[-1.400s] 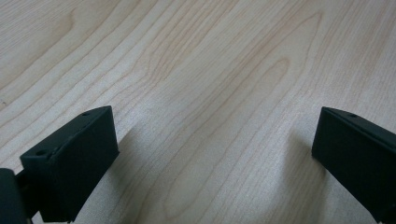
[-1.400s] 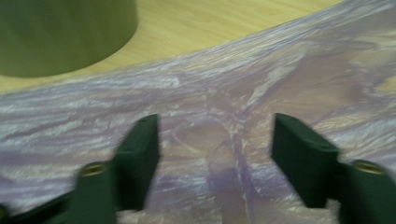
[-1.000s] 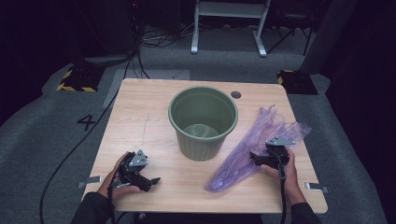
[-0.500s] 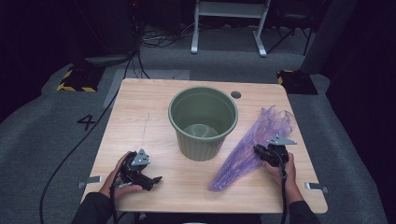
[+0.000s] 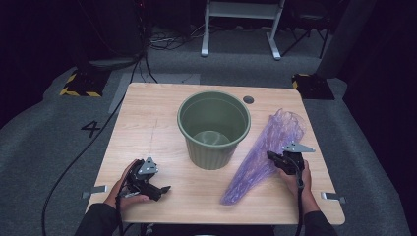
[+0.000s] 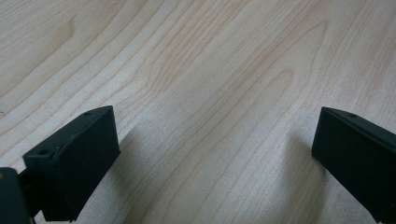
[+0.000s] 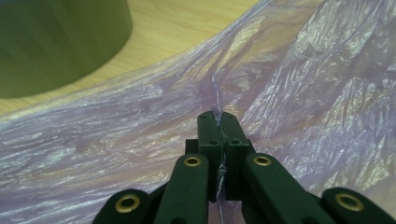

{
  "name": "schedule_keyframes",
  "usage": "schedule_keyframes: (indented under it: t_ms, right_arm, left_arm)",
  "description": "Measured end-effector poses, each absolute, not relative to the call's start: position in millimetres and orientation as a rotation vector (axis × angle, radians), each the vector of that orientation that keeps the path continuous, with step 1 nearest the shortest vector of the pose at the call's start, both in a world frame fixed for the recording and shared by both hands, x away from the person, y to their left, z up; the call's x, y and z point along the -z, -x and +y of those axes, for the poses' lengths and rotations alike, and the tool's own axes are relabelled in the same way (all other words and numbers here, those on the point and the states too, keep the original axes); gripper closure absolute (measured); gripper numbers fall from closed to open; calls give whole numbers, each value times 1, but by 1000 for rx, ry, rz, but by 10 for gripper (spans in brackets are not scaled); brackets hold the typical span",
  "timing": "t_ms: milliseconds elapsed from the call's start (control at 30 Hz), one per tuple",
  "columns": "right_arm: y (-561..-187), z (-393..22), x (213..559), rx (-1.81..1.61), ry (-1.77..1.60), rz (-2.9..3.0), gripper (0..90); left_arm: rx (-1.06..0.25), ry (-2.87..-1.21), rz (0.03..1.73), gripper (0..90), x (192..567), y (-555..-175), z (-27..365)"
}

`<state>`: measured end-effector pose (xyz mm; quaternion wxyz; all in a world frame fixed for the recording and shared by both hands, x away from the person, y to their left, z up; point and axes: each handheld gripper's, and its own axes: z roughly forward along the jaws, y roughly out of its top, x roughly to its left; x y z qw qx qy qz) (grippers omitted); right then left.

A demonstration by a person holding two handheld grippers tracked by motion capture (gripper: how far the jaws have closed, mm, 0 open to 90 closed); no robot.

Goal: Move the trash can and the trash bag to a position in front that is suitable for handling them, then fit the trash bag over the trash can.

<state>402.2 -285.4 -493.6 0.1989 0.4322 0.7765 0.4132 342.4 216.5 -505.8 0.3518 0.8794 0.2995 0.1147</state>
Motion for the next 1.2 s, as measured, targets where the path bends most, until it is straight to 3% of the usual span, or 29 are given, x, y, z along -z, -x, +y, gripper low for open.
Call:
schedule_keyframes:
  t_ms: [767, 1200]
  right_arm:
    - [-396, -281, 452, -1289, -1103, 2051, 900]
    - [-388, -287, 400, -1381, -1026, 1943, 900]
  left_arm:
    - [-296, -2277, 778, 2, 506, -342, 216]
    - [-299, -2277, 790, 0, 505, -347, 211]
